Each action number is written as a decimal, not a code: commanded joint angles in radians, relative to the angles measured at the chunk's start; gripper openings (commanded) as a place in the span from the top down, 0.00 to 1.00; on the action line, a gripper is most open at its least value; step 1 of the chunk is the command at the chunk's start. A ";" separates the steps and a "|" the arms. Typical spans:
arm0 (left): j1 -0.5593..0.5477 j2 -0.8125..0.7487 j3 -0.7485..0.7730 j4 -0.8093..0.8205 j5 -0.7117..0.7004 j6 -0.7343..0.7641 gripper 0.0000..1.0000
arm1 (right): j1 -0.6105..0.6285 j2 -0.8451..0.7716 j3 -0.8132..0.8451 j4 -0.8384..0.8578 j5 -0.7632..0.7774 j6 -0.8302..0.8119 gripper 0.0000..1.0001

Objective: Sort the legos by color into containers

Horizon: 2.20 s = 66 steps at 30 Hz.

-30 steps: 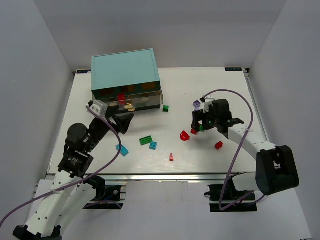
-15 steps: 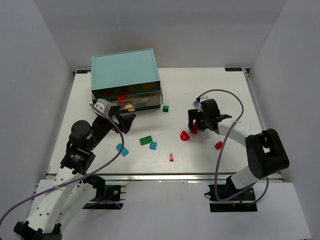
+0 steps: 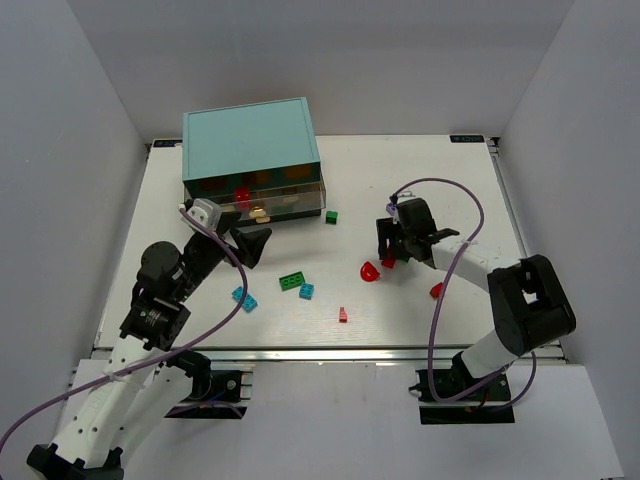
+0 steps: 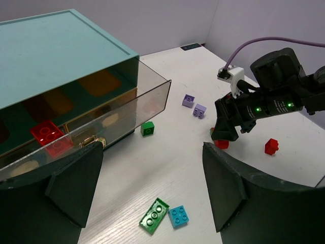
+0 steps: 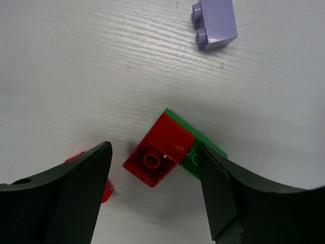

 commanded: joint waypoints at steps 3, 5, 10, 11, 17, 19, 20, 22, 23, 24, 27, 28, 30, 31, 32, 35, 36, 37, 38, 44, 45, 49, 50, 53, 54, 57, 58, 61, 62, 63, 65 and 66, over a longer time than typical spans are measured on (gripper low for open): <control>0.003 -0.011 -0.004 0.008 0.013 0.009 0.11 | 0.005 -0.040 0.011 0.016 0.015 0.008 0.27; 0.003 -0.011 -0.006 0.011 0.013 0.011 0.11 | 0.005 -0.045 0.010 0.013 0.009 0.010 0.27; 0.003 -0.010 -0.006 0.011 0.013 0.009 0.11 | 0.005 -0.040 0.000 0.006 -0.024 0.013 0.32; 0.003 -0.011 -0.006 0.011 0.013 0.008 0.11 | 0.002 -0.035 0.002 0.002 -0.029 0.014 0.32; 0.003 -0.010 -0.006 0.011 0.011 0.009 0.11 | 0.006 -0.011 0.017 -0.011 -0.029 0.022 0.33; 0.003 -0.013 -0.006 0.013 0.013 0.009 0.10 | 0.006 -0.002 0.020 -0.016 -0.031 0.022 0.33; 0.003 -0.013 -0.006 0.013 0.013 0.009 0.10 | 0.006 0.001 0.022 -0.016 -0.028 0.022 0.33; 0.003 -0.013 -0.006 0.011 0.014 0.009 0.10 | 0.005 0.012 0.029 -0.022 -0.028 0.025 0.33; 0.003 -0.014 -0.006 0.013 0.016 0.011 0.11 | 0.006 0.015 0.033 -0.028 -0.026 0.025 0.33; 0.003 -0.014 -0.006 0.011 0.016 0.009 0.11 | 0.005 0.020 0.034 -0.028 -0.025 0.022 0.33; 0.003 -0.016 -0.006 0.013 0.016 0.011 0.11 | 0.008 0.026 0.033 -0.030 -0.021 0.022 0.33; 0.003 -0.016 -0.006 0.013 0.016 0.009 0.10 | 0.006 0.026 0.034 -0.031 -0.021 0.022 0.33; 0.003 -0.017 -0.006 0.014 0.016 0.009 0.10 | 0.009 0.034 0.036 -0.031 -0.020 0.020 0.33; 0.003 -0.017 -0.007 0.013 0.016 0.009 0.10 | 0.012 0.038 0.039 -0.031 -0.017 0.020 0.34; 0.003 -0.017 -0.007 0.013 0.016 0.011 0.10 | 0.011 0.040 0.042 -0.034 -0.015 0.019 0.34; 0.003 -0.017 -0.007 0.014 0.016 0.011 0.10 | 0.017 0.052 0.046 -0.031 -0.006 0.010 0.37; 0.003 -0.016 -0.007 0.013 0.016 0.009 0.10 | 0.019 0.055 0.048 -0.033 0.000 0.007 0.39; 0.003 -0.017 -0.006 0.013 0.016 0.011 0.10 | 0.020 0.057 0.048 -0.033 0.002 0.000 0.43; 0.003 -0.016 -0.006 0.013 0.013 0.011 0.10 | 0.022 0.057 0.048 -0.030 0.000 -0.012 0.46; 0.003 -0.016 -0.007 0.013 0.014 0.009 0.10 | 0.026 0.037 0.048 -0.025 -0.011 -0.068 0.84; 0.003 -0.013 -0.007 0.013 0.017 0.011 0.10 | 0.025 0.029 0.049 -0.024 -0.020 -0.088 0.98; 0.003 0.015 -0.001 0.010 0.068 0.012 0.10 | 0.026 -0.032 0.048 -0.019 -0.107 -0.148 1.00; 0.003 0.030 0.000 0.013 0.080 0.012 0.10 | 0.026 -0.058 0.046 -0.019 -0.148 -0.159 1.00; 0.003 0.050 -0.004 0.027 0.134 0.011 0.10 | 0.022 -0.103 0.056 -0.037 -0.277 -0.231 1.00; 0.003 0.053 -0.004 0.030 0.163 0.008 0.10 | 0.019 -0.110 0.060 -0.045 -0.329 -0.246 1.00; 0.003 0.070 -0.010 0.043 0.200 0.008 0.09 | 0.016 -0.132 0.095 -0.111 -0.459 -0.338 1.00; 0.003 0.073 -0.013 0.050 0.241 0.006 0.09 | 0.016 -0.135 0.112 -0.143 -0.512 -0.383 1.00; -0.006 0.134 -0.015 0.067 0.391 -0.012 0.08 | 0.012 -0.147 0.193 -0.298 -0.710 -0.570 1.00; -0.006 0.153 -0.015 0.121 0.428 -0.026 0.08 | 0.009 -0.164 0.221 -0.326 -0.750 -0.646 1.00; -0.006 0.171 -0.018 0.137 0.457 -0.055 0.08 | 0.009 -0.172 0.233 -0.373 -0.824 -0.680 1.00; -0.006 0.211 -0.026 0.189 0.503 -0.106 0.08 | 0.012 -0.199 0.265 -0.454 -0.920 -0.784 1.00; -0.006 0.222 -0.032 0.206 0.510 -0.123 0.07 | 0.011 -0.209 0.276 -0.487 -0.954 -0.832 1.00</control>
